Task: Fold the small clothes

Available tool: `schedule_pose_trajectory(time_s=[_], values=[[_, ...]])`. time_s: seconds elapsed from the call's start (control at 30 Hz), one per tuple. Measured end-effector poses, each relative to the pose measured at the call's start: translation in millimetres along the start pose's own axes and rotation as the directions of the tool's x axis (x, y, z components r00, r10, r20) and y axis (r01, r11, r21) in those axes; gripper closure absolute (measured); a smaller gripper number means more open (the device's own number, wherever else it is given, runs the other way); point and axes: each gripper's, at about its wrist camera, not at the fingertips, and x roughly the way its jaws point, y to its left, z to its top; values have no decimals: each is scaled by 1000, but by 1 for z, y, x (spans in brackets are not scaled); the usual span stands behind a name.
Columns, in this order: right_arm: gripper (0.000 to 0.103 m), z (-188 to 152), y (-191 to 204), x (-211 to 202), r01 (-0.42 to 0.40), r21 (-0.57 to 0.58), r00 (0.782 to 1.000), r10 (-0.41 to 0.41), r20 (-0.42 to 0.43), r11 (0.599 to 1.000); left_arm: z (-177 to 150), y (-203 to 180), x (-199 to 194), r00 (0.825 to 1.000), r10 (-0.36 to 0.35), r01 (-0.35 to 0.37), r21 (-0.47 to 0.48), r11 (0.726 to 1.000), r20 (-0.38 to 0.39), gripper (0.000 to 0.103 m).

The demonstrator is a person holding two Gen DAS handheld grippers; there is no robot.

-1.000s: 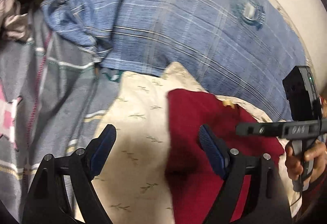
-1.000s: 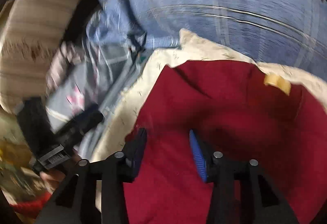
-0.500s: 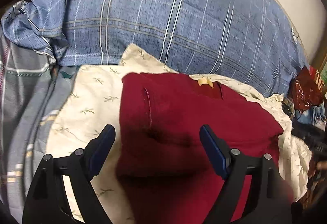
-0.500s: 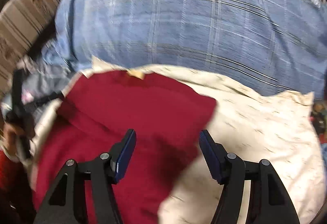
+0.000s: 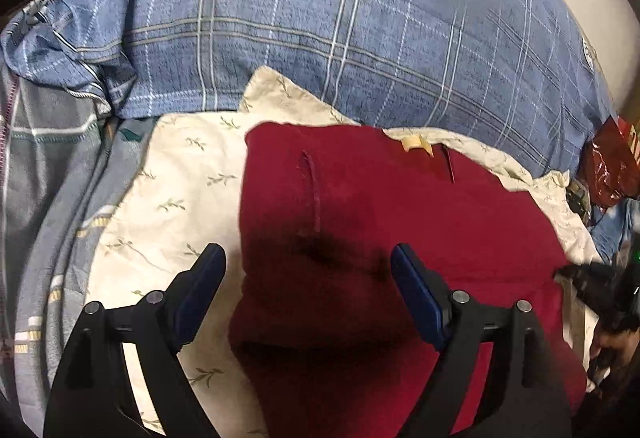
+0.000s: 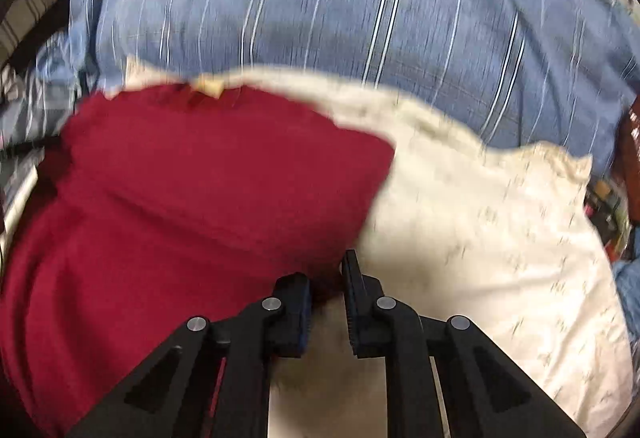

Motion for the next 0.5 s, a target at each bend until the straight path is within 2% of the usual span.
schedule_pose_trajectory(time_s=[0.13,0.17,0.27,0.33,0.4,0.5], values=[[89,-6,-10,-14,-17,23,999,18,-29,1000,1,-1,-11,999,3,-4,10,1000,42,18],[85,-7,-14,-25,-24,40,1000,24,-12,999,1,-2,-13,999,11,-12,16,1000,53,18],[65,-3,-27,-52,-84,124,995,77,66,989,4,-2,-14,998,-9,8,9,1000,61,18],[59,10,-26,-59,-126,154,988,110,111,980,6,-1,-11,998,-17,17,0,1000,61,18],[58,27,-18,-50,-154,150,983,136,122,977,6,1,-5,998,-4,4,-7,1000,55,18],[59,51,-1,-12,-127,132,989,116,86,983,2,10,8,999,30,-30,-18,999,16,18]])
